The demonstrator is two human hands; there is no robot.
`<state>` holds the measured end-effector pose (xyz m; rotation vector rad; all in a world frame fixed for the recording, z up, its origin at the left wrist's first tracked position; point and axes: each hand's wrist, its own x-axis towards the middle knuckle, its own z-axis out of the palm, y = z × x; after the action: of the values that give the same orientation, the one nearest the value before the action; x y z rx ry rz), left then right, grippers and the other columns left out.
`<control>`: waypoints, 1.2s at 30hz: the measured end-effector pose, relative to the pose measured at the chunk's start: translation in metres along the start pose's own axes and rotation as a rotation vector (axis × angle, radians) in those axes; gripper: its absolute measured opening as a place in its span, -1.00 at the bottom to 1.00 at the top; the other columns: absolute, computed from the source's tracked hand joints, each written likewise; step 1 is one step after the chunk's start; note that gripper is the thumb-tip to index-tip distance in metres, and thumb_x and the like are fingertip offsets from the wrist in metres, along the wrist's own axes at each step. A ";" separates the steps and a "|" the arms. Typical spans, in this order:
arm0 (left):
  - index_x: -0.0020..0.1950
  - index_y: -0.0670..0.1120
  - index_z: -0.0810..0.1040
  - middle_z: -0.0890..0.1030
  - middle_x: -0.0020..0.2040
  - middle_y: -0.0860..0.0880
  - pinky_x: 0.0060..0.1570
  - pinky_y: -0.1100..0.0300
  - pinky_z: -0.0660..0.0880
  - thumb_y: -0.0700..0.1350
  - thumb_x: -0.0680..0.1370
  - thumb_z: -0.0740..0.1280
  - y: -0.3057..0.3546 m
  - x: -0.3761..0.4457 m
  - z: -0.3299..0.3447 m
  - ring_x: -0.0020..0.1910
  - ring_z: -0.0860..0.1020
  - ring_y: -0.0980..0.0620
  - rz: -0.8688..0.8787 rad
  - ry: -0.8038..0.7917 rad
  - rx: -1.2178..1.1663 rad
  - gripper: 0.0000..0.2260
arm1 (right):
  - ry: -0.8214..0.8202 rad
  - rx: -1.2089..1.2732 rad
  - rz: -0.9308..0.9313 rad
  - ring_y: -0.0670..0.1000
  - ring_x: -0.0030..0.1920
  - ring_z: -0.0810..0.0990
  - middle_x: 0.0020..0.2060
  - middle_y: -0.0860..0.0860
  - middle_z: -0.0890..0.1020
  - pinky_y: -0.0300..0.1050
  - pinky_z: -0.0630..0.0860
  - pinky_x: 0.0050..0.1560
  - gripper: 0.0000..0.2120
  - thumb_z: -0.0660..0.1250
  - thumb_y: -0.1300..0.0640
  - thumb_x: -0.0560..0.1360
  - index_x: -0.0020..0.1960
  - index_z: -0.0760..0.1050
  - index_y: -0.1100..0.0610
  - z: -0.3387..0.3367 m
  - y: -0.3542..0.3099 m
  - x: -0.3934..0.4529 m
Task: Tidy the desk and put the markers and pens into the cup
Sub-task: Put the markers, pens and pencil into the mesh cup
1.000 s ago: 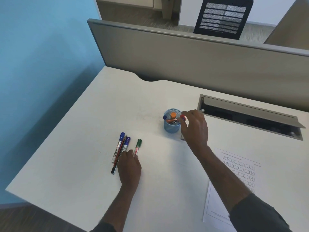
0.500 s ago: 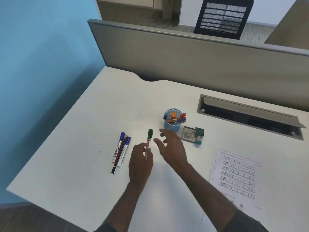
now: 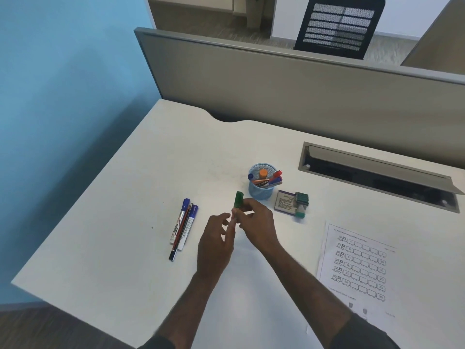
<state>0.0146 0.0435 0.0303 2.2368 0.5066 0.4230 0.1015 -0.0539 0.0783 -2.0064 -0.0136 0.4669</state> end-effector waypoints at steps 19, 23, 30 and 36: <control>0.07 -0.23 0.56 0.58 -0.03 -0.22 -0.02 -0.09 0.51 -0.14 0.49 0.47 -0.048 0.008 -0.016 0.00 0.55 -0.25 -0.233 -0.043 0.492 -0.76 | 0.031 -0.023 0.013 -0.01 -0.07 0.67 -0.01 -0.11 0.68 -0.03 0.60 0.09 -0.68 0.43 0.06 0.52 0.25 0.54 0.06 -0.013 0.013 0.005; -0.10 -0.21 0.53 0.56 -0.14 -0.18 -0.13 -0.05 0.50 -0.14 0.54 0.40 -0.047 0.019 -0.017 -0.08 0.55 -0.21 -0.248 -0.060 0.441 -0.86 | 0.042 0.015 -0.048 -0.07 -0.24 0.66 -0.12 -0.18 0.64 -0.05 0.66 -0.14 -0.50 0.41 0.11 0.51 0.39 0.38 -0.16 -0.027 0.005 0.008; -0.06 -0.17 0.54 0.63 -0.19 -0.10 -0.11 0.03 0.51 -0.14 0.56 0.30 -0.024 0.050 -0.026 -0.10 0.60 -0.11 -0.276 -0.101 0.235 -0.90 | 0.191 -0.018 -0.219 -0.11 -0.29 0.61 -0.08 -0.14 0.64 -0.44 0.40 -0.42 -0.57 0.39 0.17 0.48 0.27 0.46 -0.18 -0.068 -0.024 0.023; 0.43 0.14 0.30 0.56 -0.14 0.16 -0.33 0.54 0.40 -0.15 0.57 0.34 0.035 0.075 -0.037 -0.29 0.57 0.37 -0.211 -0.008 -0.179 -0.53 | 0.330 -0.017 -0.378 -0.15 -0.37 0.64 -0.06 -0.10 0.63 -0.30 0.52 -0.29 -0.59 0.41 0.18 0.51 0.31 0.44 -0.07 -0.101 -0.046 0.042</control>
<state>0.0709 0.0813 0.0909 1.9886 0.6663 0.3363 0.1825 -0.1098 0.1442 -2.0149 -0.1894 -0.1058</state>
